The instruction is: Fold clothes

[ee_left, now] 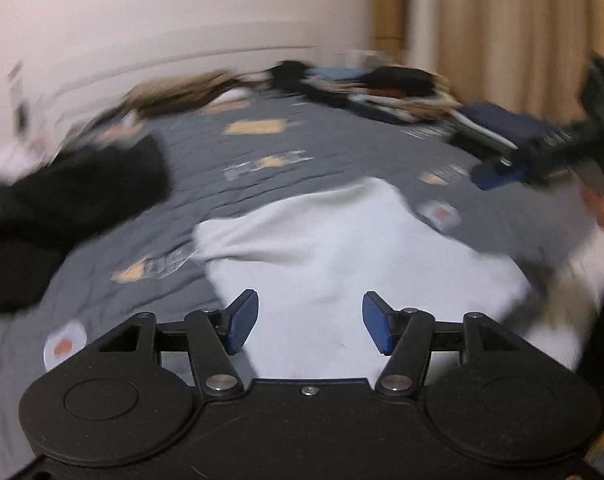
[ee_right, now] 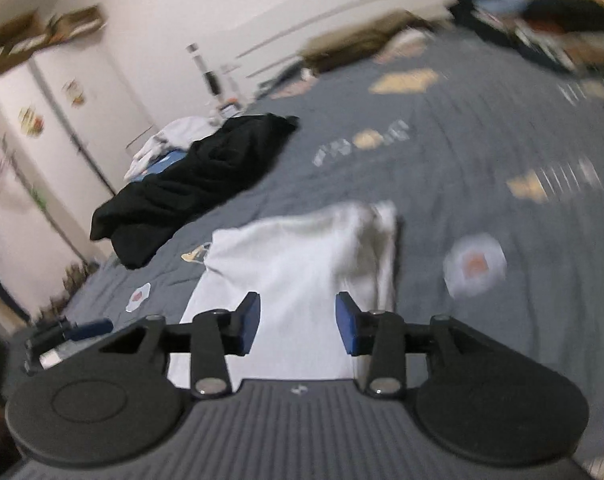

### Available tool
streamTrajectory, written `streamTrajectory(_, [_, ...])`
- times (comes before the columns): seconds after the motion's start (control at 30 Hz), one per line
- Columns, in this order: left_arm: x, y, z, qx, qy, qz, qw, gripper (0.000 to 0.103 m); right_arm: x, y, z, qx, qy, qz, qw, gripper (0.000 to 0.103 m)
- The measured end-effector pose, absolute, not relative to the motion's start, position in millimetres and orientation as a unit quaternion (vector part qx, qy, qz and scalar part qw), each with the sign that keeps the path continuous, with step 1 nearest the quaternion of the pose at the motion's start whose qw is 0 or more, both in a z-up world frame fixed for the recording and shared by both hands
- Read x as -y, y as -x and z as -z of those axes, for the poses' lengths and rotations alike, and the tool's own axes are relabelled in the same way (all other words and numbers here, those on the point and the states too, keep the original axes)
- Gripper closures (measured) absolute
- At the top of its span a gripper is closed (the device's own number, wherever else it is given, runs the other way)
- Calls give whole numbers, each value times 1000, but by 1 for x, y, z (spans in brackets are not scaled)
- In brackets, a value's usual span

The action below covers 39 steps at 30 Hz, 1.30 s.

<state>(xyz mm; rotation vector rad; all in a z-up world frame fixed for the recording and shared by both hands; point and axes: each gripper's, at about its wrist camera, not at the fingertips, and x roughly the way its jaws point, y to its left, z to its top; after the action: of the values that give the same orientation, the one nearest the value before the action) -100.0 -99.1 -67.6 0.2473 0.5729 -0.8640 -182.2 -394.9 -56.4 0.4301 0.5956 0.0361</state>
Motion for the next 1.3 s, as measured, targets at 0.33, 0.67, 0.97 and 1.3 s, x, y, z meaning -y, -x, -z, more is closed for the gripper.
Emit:
streamTrajectory(0.33, [95,17,82,-343,7,390,855,46,325,10,42,-322,-52,-160,932,57])
streamTrajectory(0.67, [112,-7,118,-384,-17,373,844,46,283,-85,89,-388,14,-221,895,57])
streamTrajectory(0.97, [109,-11,132,-421,4,352,836,46,287,-121,118,-442,-41,-199,874,89])
streamTrajectory(1.3, [109,-6,137,-433,0,365,824,46,336,-128,123,-411,-180,-148,882,100])
